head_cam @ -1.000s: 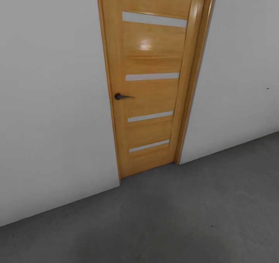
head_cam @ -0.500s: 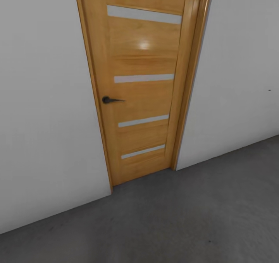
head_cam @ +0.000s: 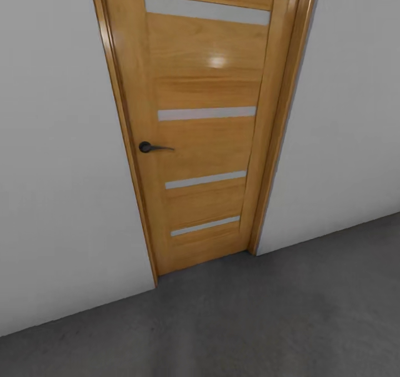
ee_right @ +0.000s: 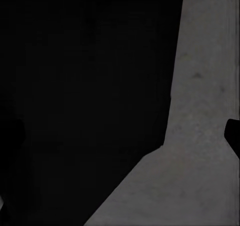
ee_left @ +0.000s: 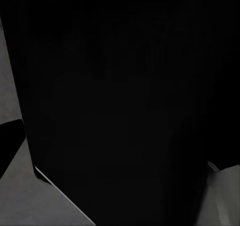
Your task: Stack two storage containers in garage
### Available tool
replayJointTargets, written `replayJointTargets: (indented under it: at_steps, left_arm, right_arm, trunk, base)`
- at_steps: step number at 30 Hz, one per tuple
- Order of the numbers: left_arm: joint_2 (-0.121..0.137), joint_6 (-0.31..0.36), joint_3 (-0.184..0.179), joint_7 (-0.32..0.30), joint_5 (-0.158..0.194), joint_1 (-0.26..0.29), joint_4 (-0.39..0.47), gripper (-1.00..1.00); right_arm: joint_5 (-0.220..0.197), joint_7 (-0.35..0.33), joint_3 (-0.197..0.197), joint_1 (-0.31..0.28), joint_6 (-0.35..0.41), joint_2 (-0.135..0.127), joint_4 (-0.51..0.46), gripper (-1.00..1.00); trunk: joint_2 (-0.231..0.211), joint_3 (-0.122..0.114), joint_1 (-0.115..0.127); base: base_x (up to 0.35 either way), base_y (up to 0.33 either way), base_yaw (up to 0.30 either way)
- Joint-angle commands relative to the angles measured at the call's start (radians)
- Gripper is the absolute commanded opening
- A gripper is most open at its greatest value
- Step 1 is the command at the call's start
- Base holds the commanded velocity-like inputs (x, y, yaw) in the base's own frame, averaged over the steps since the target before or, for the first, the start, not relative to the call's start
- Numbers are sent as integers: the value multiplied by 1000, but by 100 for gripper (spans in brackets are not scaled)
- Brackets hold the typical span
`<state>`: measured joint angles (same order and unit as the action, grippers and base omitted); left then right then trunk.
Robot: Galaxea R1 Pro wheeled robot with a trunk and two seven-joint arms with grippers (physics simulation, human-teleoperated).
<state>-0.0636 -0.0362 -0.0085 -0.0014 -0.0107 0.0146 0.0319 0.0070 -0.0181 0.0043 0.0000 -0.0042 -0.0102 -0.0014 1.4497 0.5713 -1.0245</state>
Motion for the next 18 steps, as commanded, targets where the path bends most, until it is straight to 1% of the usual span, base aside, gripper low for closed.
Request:
replayJointTargets:
  at_steps: [1, 4, 7, 18]
  left_arm:
    - [0, -4, -1, 0, -1, 1, -1, 100]
    - [0, -4, -1, 0, -1, 1, -1, 100]
    - [0, -4, -1, 0, -1, 1, -1, 100]
    - [-1, -4, -1, 0, -2, 1, -1, 100]
  right_arm:
    - [1, -2, 0, 0, 0, 0, 0, 100]
    - [1, -2, 0, 0, 0, 0, 0, 100]
    - [0, -2, 0, 0, 0, -1, 0, 100]
    - [-1, 0, -1, 0, 0, -1, 0, 100]
  trunk:
    - [0, 1, 0]
    - [0, 2, 0]
    - [0, 3, 0]
    - [0, -3, 0]
  base:
    - [290, -225, 230]
    - [290, -225, 227]
    - [289, -225, 137]
    - [238, -268, 26]
